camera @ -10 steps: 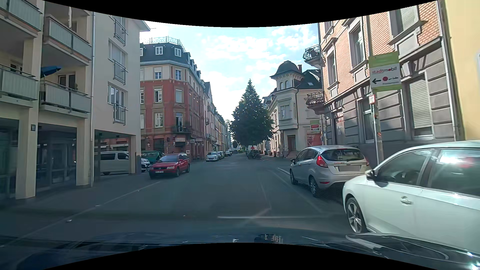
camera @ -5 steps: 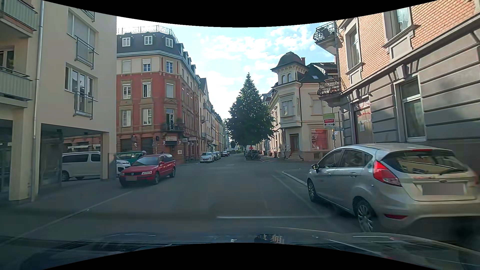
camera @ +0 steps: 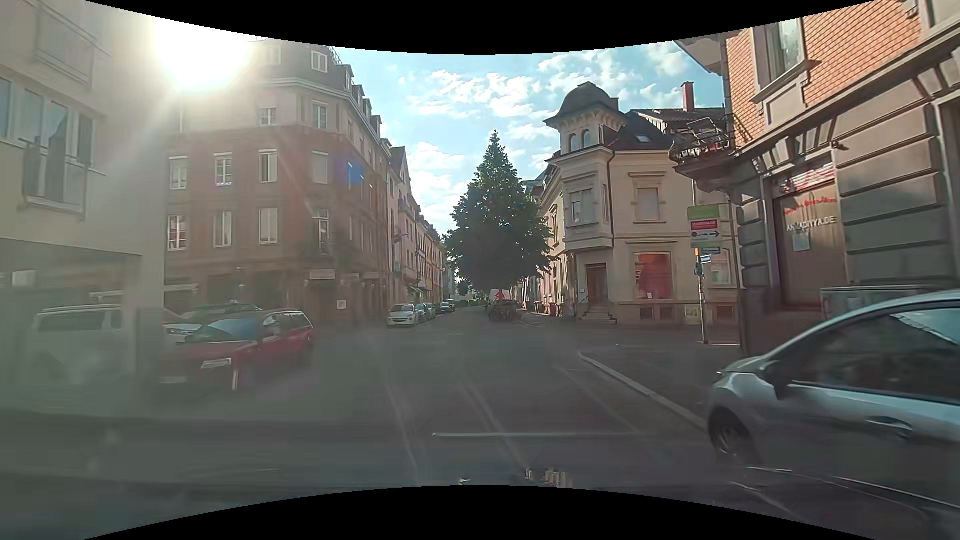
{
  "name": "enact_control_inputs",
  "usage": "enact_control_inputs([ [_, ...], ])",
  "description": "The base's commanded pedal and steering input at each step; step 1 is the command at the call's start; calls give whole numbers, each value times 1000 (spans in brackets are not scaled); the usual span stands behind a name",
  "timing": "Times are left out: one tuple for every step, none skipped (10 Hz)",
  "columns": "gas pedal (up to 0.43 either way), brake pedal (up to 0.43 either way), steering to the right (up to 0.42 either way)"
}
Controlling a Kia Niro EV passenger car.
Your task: Follow the waypoints while adhering to traffic rules and regulations
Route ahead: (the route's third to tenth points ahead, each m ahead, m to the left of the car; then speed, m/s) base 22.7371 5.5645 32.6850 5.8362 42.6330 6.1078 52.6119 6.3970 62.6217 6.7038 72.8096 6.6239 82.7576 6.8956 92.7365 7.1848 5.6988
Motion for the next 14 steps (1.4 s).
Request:
enact_control_inputs([
  [0,91,19],
  [0,104,19],
  [0,122,19],
  [0,134,19],
  [0,146,18],
  [0,152,16],
  [0,165,12],
  [0,177,7],
  [0,183,4],
  [0,189,1],
  [0,195,-2],
  [0,201,-6],
  [0,201,-9],
  [0,207,-11],
])
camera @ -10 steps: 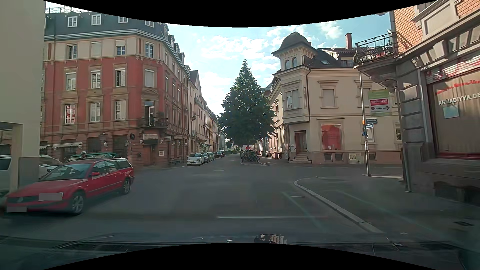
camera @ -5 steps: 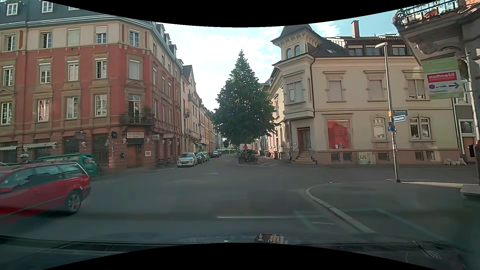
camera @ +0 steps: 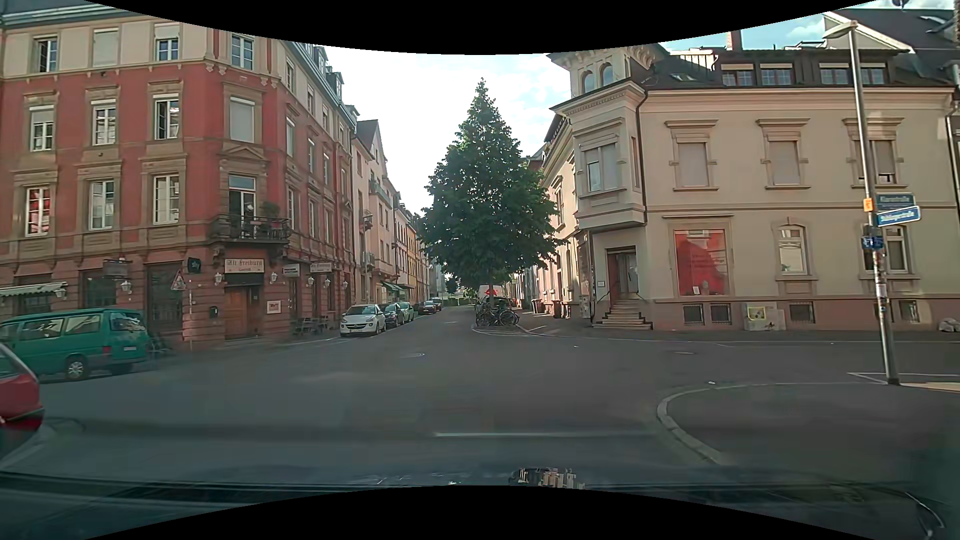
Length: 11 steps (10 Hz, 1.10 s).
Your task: Follow the waypoints while adhering to traffic rules and regulations
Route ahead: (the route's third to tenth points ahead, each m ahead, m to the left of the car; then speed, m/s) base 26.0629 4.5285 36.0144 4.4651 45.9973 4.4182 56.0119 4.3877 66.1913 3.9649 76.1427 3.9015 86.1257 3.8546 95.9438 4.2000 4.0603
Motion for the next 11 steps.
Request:
enact_control_inputs([
  [0,189,-13],
  [0,165,-16],
  [0,146,-21],
  [0,146,-25],
  [0,152,-26],
  [0,146,-26],
  [0,152,-27],
  [0,140,-28],
  [0,122,-30],
  [0,67,-33],
  [0,0,-38],
])
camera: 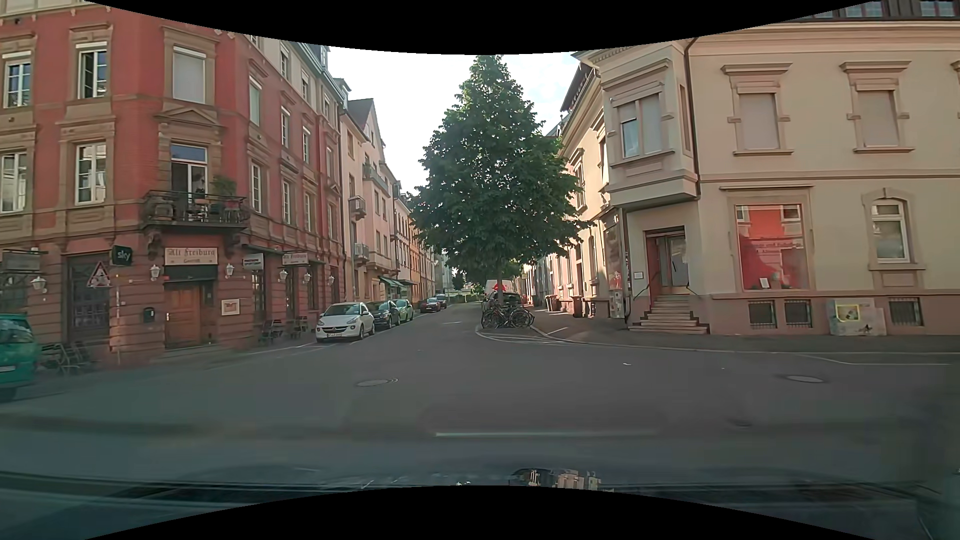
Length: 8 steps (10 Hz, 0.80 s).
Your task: Follow the waypoints while adhering to traffic rules and regulations
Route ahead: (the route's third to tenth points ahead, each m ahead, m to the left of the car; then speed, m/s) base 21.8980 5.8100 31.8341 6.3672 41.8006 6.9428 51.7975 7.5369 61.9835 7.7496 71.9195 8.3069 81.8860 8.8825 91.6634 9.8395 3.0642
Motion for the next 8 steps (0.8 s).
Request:
enact_control_inputs([
  [0,0,-45],
  [0,0,-55],
  [0,0,-61],
  [130,0,-63],
  [209,0,-64],
  [220,0,-65],
  [220,0,-65],
  [228,0,-66],
])
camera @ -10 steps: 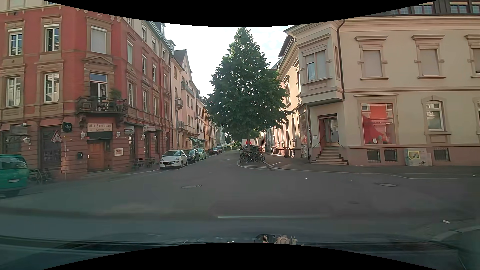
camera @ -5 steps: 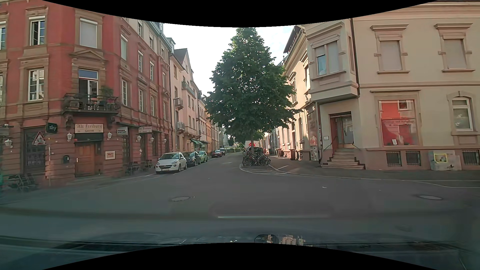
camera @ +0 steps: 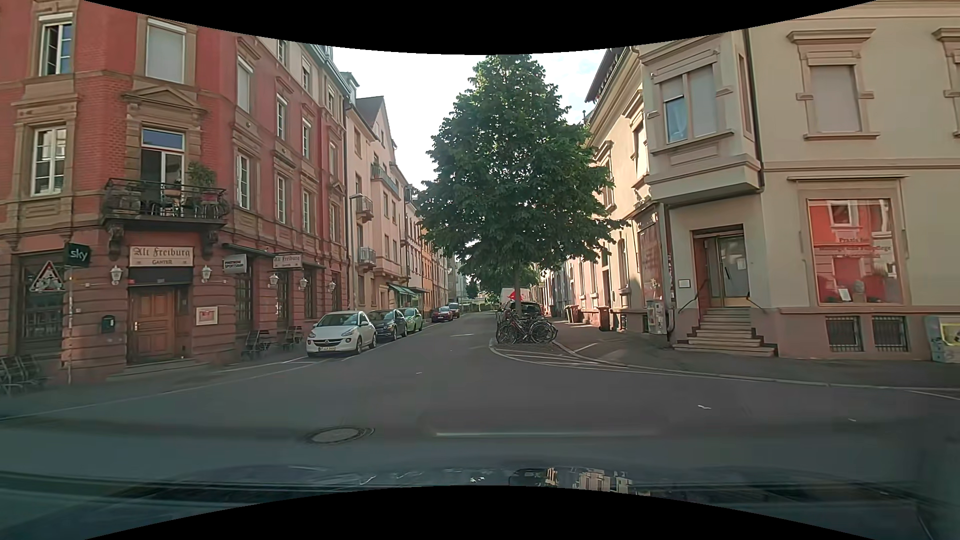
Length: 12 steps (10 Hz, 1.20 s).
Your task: Follow the waypoints while adhering to traffic rules and regulations
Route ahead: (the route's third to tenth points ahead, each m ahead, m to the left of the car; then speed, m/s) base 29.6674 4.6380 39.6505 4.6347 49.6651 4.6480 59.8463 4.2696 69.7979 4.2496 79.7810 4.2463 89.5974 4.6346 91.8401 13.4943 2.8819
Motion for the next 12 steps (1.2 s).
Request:
enact_control_inputs([
  [228,0,-67],
  [240,0,-69],
  [248,0,-74],
  [248,0,-80],
  [248,0,-85],
  [248,0,-93],
  [248,0,-102],
  [248,0,-109],
  [248,0,-112],
  [248,0,-111],
  [248,0,-109],
  [248,0,-107],
])
